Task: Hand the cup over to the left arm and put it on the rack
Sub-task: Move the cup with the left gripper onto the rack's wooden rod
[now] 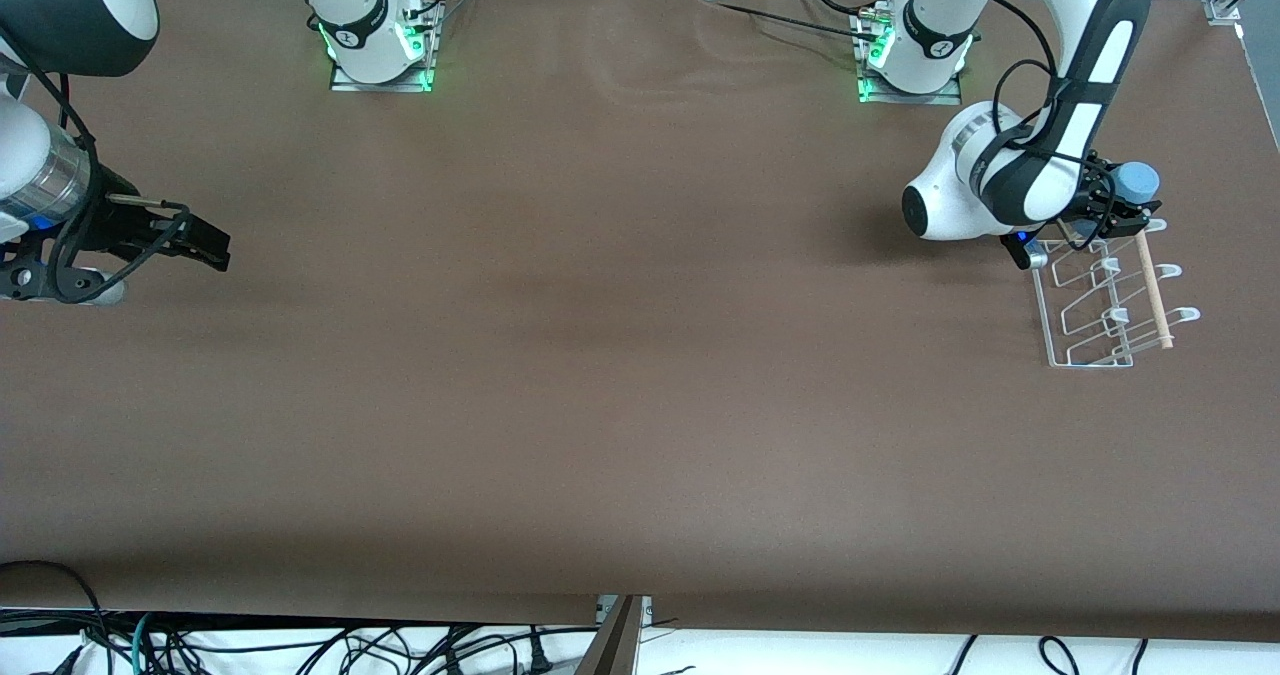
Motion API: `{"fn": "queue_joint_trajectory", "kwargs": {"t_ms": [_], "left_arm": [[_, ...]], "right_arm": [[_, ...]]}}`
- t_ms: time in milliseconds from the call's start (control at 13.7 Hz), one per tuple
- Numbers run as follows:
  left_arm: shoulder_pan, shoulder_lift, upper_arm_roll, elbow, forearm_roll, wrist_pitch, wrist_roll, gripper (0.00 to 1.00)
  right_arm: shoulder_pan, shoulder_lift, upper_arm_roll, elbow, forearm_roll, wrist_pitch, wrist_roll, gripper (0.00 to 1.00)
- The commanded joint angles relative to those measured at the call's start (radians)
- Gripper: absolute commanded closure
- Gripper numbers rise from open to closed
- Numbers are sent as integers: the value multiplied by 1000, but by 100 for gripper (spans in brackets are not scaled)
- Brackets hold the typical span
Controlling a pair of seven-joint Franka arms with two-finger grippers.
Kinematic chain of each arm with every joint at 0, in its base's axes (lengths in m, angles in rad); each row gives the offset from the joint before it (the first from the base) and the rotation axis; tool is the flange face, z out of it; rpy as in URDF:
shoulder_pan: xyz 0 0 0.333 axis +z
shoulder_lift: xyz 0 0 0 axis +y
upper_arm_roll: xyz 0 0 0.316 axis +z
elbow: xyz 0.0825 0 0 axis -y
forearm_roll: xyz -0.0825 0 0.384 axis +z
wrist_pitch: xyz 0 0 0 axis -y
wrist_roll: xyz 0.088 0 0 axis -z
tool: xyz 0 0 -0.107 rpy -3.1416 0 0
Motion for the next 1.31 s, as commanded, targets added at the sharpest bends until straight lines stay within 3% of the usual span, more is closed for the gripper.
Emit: {"fn": "queue_joint_trajectory", "kwargs": {"t_ms": [0,510,583,656,1094,1240], "left_arm": [[17,33,-10,-2,36,7,-46,100],[39,96,-8,-2,90,65,-93,100],[56,95,-10,-2,100,80,-95,91],[58,95,-10,0,101,82,-93,1],[59,78,-10,27,82,77,-87,0],[66,70,-8,70,-3,71,-84,0]], "right_arm": [[-5,3,8,17,-13,-15,-12,0],[-7,4,7,17,-13,-12,-10,0],[-7,4,7,17,-13,-12,-10,0],[-8,4,7,17,-13,-12,-10,0],[-8,4,7,17,-13,-12,-10,0],[-8,4,7,18,-13,-12,-10,0]]}}
